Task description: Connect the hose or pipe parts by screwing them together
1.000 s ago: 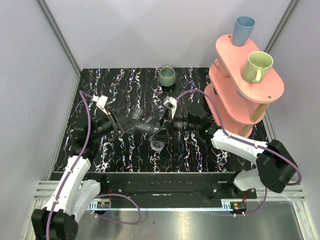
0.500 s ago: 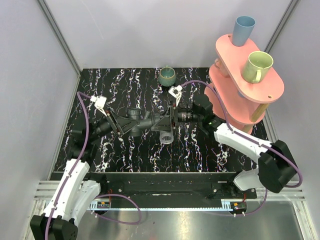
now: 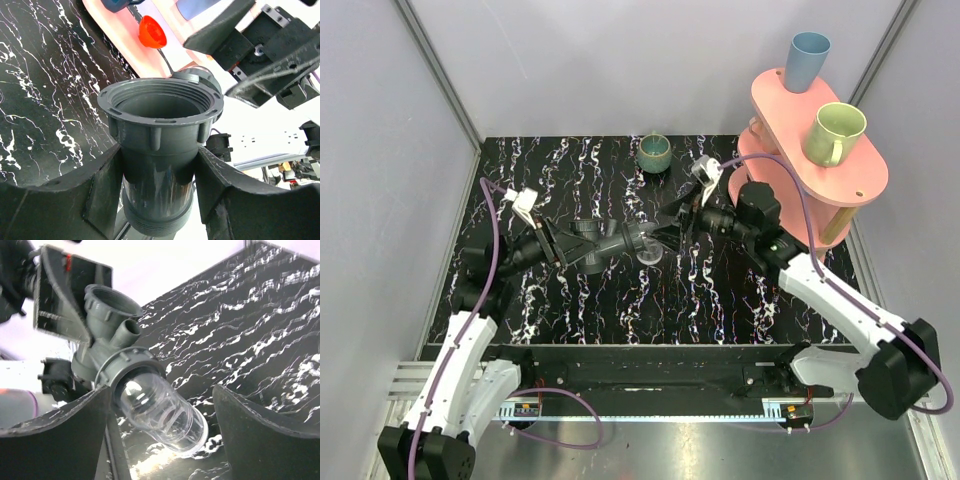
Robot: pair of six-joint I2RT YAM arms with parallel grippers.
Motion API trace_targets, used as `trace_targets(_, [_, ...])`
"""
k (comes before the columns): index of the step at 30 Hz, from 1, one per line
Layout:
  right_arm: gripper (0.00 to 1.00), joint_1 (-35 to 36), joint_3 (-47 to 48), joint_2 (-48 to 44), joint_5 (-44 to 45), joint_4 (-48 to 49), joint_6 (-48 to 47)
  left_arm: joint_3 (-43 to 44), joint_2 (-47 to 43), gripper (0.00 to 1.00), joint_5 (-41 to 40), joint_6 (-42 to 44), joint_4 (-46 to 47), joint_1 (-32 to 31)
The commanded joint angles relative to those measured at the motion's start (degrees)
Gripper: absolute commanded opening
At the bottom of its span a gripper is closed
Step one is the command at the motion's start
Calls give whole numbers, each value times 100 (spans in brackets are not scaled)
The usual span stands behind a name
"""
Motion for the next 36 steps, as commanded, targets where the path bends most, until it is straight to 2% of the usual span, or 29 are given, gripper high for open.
trace_targets(1, [92,-27,-183,-612,-760,268,-1896,499,62,0,325,10,-89,24])
trace_targets(3, [92,-19,-367,-744,-1260,330,-2817,701,264,0,448,88,-343,24])
trace_targets(4, [93,-1,-429,-779,-1385,322,-3092,797,352,0,466,167,-780,24])
trace_targets(7, [94,95,-333,-832,-1544,-143,-3893,1272,774,0,677,843,-1825,24])
trace_targets(10, [94,359,-26,-850,-1597,-960,-4544,1694,1081,0,405,1389,-2697,24])
trace_targets(14, [94,772,168,-797,-1115,-1602,-5107,1835,1442,0,519,1390,-2850,24])
trace_targets(20, [93,1159,212,-534,-895,-1683,-5222,2195,2022,0,633,1337,-3491,24])
trace_targets(27, [93,1194,133,-156,-639,-1542,-5310,2196,1926,0,650,1372,-3387,15])
trace_targets(36, [92,1203,37,169,-850,-1287,-4968,2081,1943,0,923,1205,-3158,-82])
